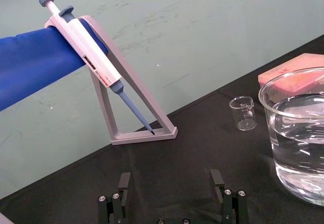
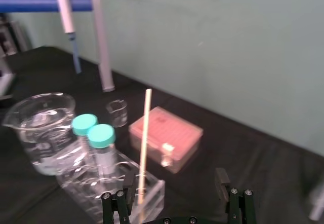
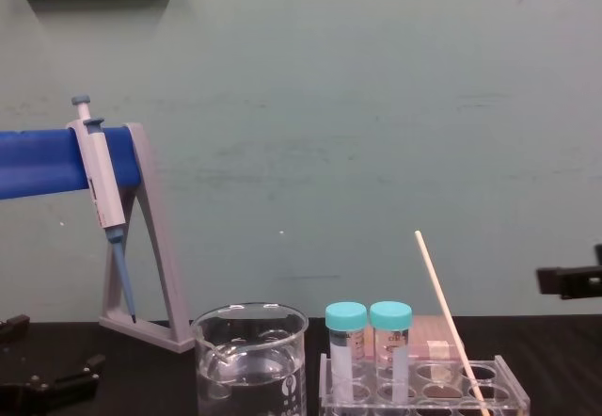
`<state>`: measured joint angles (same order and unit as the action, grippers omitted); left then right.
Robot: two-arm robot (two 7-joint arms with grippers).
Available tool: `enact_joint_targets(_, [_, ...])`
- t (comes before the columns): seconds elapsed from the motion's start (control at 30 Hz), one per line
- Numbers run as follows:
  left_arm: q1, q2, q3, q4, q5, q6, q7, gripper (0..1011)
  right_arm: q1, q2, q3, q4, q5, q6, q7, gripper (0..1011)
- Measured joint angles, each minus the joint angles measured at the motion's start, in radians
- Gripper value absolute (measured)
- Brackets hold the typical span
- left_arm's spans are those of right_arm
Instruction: Hold the thermometer with one hand and immerse one end into the beaker, then reinsert it into the test tube rack.
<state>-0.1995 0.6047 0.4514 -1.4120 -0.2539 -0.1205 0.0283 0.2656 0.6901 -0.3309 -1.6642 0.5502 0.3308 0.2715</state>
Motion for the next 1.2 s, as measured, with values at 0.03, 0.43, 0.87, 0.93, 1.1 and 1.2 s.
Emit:
enact_joint_targets(0.03, [0.0, 0.0, 0.0, 0.0, 0.0, 0.0, 0.0, 1004, 0.016, -0.001, -0.005, 0.005, 0.008, 0.027, 0.014, 1002])
enact_joint_targets(0.43, [0.0, 0.0, 0.0, 0.0, 0.0, 0.0, 0.0, 1004, 0.216, -0.091, -0.092, 0.145, 0.032, 0.218, 0.097, 1002])
enact_joint_targets(0.87, [0.0, 0.0, 0.0, 0.0, 0.0, 0.0, 0.0, 1004, 0.283, -0.182, -0.139, 0.244, -0.025, 0.213, 0.066, 1002])
enact_joint_targets(0.93, [0.0, 0.0, 0.0, 0.0, 0.0, 0.0, 0.0, 1004, 0.292, -0.197, -0.143, 0.261, -0.036, 0.209, 0.062, 1002])
enact_joint_targets(1.1, [0.0, 0.0, 0.0, 0.0, 0.0, 0.0, 0.0, 1004, 0.313, -0.229, -0.151, 0.299, -0.059, 0.203, 0.059, 1002])
enact_joint_targets(1.2, [0.0, 0.0, 0.0, 0.0, 0.0, 0.0, 0.0, 1004, 0.321, -0.243, -0.154, 0.317, -0.069, 0.201, 0.059, 1002])
